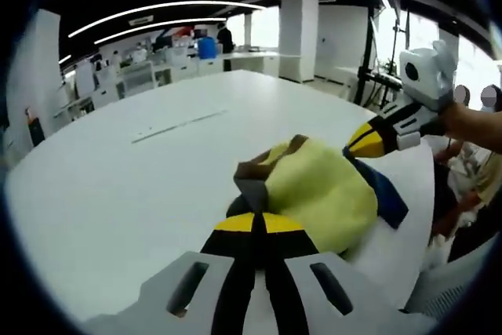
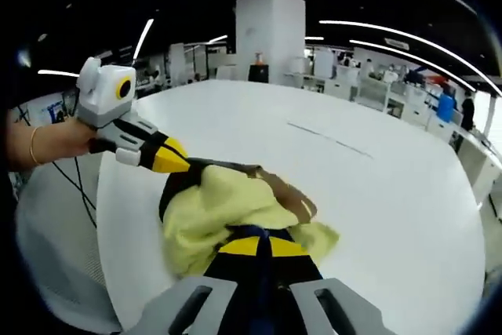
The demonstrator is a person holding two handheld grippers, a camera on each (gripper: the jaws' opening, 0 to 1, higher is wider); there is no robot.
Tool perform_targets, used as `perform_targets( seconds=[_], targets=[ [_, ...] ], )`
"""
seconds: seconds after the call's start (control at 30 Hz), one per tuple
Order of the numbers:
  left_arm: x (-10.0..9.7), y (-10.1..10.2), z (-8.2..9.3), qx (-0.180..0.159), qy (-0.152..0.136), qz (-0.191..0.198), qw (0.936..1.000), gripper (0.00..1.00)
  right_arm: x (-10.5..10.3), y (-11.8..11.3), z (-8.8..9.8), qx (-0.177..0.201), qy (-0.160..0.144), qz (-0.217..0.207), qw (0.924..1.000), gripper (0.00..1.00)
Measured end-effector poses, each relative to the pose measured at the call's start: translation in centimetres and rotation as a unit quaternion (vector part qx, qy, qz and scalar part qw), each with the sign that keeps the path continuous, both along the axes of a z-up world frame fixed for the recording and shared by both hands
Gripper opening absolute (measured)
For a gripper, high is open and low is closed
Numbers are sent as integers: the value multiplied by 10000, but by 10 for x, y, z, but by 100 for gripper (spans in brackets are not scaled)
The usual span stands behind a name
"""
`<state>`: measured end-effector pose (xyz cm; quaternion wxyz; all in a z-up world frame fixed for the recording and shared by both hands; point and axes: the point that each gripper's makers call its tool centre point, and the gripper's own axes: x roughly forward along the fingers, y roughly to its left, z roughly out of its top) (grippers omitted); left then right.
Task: Fold the garment on the visible template until the final outline fits inside the template.
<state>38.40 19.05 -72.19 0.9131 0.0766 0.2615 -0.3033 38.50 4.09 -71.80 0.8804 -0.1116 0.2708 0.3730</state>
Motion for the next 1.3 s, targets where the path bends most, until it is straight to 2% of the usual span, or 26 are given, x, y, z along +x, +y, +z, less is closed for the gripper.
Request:
perform_targets(
  seconds=[0.17,0.27,0.4,0.53,0.87,0.97,1.1,1.3],
  targets=[
    [-6,11,4,99,-75,109,9999,0,-2,-15,11,26,-77,-196,9998,0],
    [-11,16,9,1,-104,195,9998,0,-3,-27,18,27,-156,-354,9992,0],
    [-18,22,12,36,-133,238,9996,0,-7,-48,28,58,-235,-668,9975,0],
    [-23,28,12,18,-135,285,9995,0,-12,-69,29,-13,-249,-881,9958,0],
    [-35,41,-8,73,129,429,9990,0,-21,-106,15,218,70,-1484,9887,0],
    [-36,44,-12,140,173,446,9988,0,-20,-119,9,269,195,-1758,9839,0],
    [-37,50,-18,178,237,512,9982,0,-20,-135,0,201,308,-1997,9792,0],
    [-40,54,-29,219,375,596,9973,0,-29,-158,-29,-46,690,-2326,9701,0]
  ],
)
